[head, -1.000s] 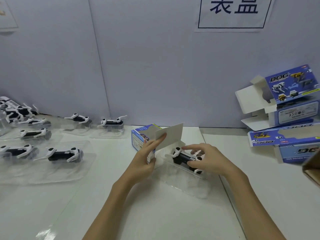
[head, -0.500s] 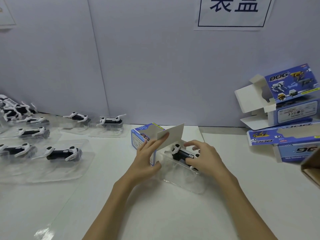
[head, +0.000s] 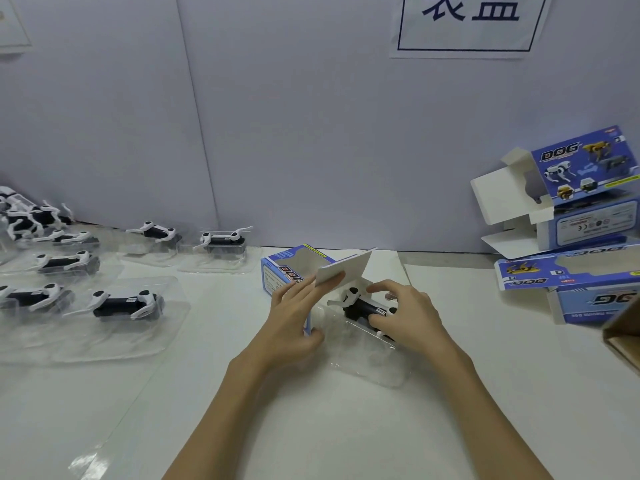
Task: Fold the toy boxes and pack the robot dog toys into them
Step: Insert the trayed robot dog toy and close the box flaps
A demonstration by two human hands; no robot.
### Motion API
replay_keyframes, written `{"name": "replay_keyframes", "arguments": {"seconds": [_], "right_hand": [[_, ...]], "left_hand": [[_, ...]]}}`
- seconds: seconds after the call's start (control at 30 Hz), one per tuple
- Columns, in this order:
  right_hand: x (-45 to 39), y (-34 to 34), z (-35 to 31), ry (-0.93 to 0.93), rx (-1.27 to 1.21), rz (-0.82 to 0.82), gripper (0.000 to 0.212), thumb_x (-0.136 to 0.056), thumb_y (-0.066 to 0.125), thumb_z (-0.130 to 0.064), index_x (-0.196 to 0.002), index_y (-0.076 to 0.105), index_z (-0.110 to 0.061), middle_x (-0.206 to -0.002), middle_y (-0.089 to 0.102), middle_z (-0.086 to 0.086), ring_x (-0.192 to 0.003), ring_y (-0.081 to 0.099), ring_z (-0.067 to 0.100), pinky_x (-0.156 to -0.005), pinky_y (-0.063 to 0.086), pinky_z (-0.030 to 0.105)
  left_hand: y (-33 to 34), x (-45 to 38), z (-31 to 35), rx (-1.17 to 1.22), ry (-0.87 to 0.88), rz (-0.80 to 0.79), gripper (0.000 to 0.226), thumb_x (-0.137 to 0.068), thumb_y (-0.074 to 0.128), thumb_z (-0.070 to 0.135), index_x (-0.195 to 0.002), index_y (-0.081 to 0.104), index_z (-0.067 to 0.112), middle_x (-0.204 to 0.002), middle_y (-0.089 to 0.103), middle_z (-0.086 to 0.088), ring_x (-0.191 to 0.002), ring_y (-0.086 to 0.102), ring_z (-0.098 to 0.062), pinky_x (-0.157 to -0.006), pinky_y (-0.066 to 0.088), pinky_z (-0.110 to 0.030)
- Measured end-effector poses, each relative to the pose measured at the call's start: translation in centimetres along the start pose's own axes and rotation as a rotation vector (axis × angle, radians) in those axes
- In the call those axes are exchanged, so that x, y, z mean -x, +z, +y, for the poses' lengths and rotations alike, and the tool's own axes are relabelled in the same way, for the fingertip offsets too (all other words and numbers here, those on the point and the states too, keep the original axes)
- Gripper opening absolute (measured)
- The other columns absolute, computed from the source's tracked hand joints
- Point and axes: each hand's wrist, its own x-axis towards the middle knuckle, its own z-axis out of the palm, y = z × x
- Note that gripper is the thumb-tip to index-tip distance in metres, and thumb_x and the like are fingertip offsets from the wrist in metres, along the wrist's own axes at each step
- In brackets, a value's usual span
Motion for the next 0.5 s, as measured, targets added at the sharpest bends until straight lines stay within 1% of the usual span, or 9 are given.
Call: {"name": "replay_keyframes", "arguments": {"seconds": [0.07,0.17,0.23,0.3,0.4,0.5], "right_hand": [[0.0,0.0,0.0,0.000,0.002,0.002,0.051,-0.082,0.069,-0.024,-0.128,0.062,-0.045,-0.129,0.063,0.001,-0.131,0.050,0.022,-0.104,0.047,0.041],[0.1,0.0,-0.1,-0.001,0.006,-0.001,0.051,-0.082,0.068,-0.025,-0.128,0.062,-0.046,-0.129,0.062,0.000,-0.130,0.050,0.021,-0.103,0.046,0.040],[0.1,0.0,-0.1,-0.004,0.001,-0.002,0.050,-0.082,0.068,-0.025,-0.128,0.062,-0.046,-0.129,0.062,-0.001,-0.129,0.050,0.021,-0.103,0.046,0.040],[0.2,0.0,-0.1,-0.006,-0.006,-0.003,0.050,-0.083,0.069,-0.026,-0.128,0.062,-0.046,-0.128,0.061,-0.001,-0.128,0.050,0.022,-0.103,0.046,0.041],[0.3,0.3,-0.4,-0.006,-0.001,0.010,0.048,-0.084,0.067,-0.028,-0.129,0.062,-0.044,-0.128,0.060,0.000,-0.127,0.049,0.025,-0.102,0.046,0.041],[0.4,1.3,-1.1,0.000,-0.009,0.096,0.039,-0.090,0.063,-0.027,-0.127,0.065,-0.039,-0.131,0.053,0.001,-0.126,0.050,0.028,-0.104,0.044,0.042]], "left_hand": [[0.1,0.0,0.0,0.026,-0.035,0.014,0.093,-0.073,0.055,0.019,-0.159,0.029,0.043,-0.153,0.042,0.024,-0.143,0.033,0.001,-0.123,0.012,-0.032],[0.3,0.0,-0.2,0.035,-0.049,0.021,0.093,-0.073,0.055,0.024,-0.158,0.026,0.048,-0.142,0.039,0.035,-0.134,0.034,0.008,-0.120,0.011,-0.025],[0.5,-0.1,-0.4,0.026,-0.043,0.030,0.096,-0.072,0.056,0.024,-0.159,0.025,0.051,-0.138,0.038,0.040,-0.131,0.034,0.010,-0.119,0.011,-0.023],[0.7,-0.1,-0.6,-0.001,-0.033,0.039,0.099,-0.073,0.058,0.023,-0.158,0.019,0.055,-0.135,0.037,0.043,-0.129,0.037,0.008,-0.117,0.011,-0.022],[1.1,-0.2,-0.8,-0.047,-0.024,0.060,0.105,-0.076,0.063,0.016,-0.158,0.014,0.058,-0.131,0.034,0.045,-0.129,0.040,-0.001,-0.116,0.011,-0.021],[1.3,-0.4,-0.6,-0.046,-0.034,0.107,0.112,-0.072,0.059,0.003,-0.156,0.014,0.061,-0.130,0.037,0.045,-0.125,0.044,-0.006,-0.116,0.014,-0.023]]}}
